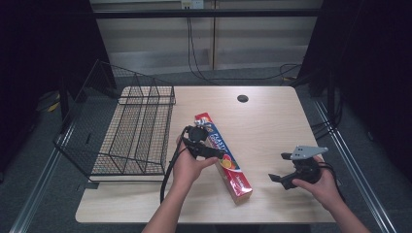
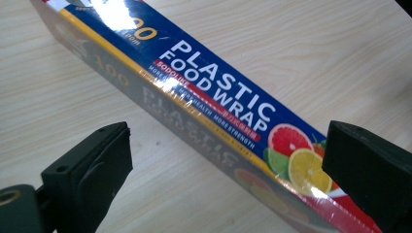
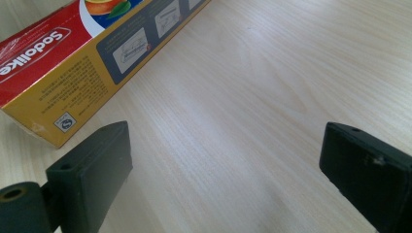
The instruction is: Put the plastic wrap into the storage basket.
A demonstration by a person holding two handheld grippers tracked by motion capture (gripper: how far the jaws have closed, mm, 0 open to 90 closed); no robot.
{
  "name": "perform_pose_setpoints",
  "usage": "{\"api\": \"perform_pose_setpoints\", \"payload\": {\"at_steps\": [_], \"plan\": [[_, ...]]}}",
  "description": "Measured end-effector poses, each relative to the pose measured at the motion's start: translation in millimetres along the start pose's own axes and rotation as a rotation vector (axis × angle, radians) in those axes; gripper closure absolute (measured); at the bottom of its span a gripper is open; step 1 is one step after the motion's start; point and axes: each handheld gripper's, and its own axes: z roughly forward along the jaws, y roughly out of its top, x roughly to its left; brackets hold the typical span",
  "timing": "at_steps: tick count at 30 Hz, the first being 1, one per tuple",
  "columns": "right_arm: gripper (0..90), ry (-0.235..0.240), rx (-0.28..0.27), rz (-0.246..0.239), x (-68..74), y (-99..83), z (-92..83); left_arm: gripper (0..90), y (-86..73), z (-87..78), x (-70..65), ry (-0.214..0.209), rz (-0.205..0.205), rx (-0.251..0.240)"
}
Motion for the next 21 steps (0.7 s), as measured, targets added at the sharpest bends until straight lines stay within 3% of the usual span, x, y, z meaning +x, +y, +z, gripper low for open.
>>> {"api": "perform_pose_setpoints", "payload": {"at_steps": [7,13,21], "plan": [[4.9,-0.007,-0.006,0.007,-0.5,0.4,-0.6,1.7,9.0,14.9,-2.9,-0.005,-0.016,0.047],[5.2,-0.006,-0.012,0.008,-0.4,0.5,-0.5,0.2,13.4,29.2,-4.4,-0.014,-0.055,0.075],[5.7,-0.008,-0.006,0.014,0.1,0.3,0.4,0.2,16.4,46.6,-11.2,0.027,-0.075,0.129]]}}
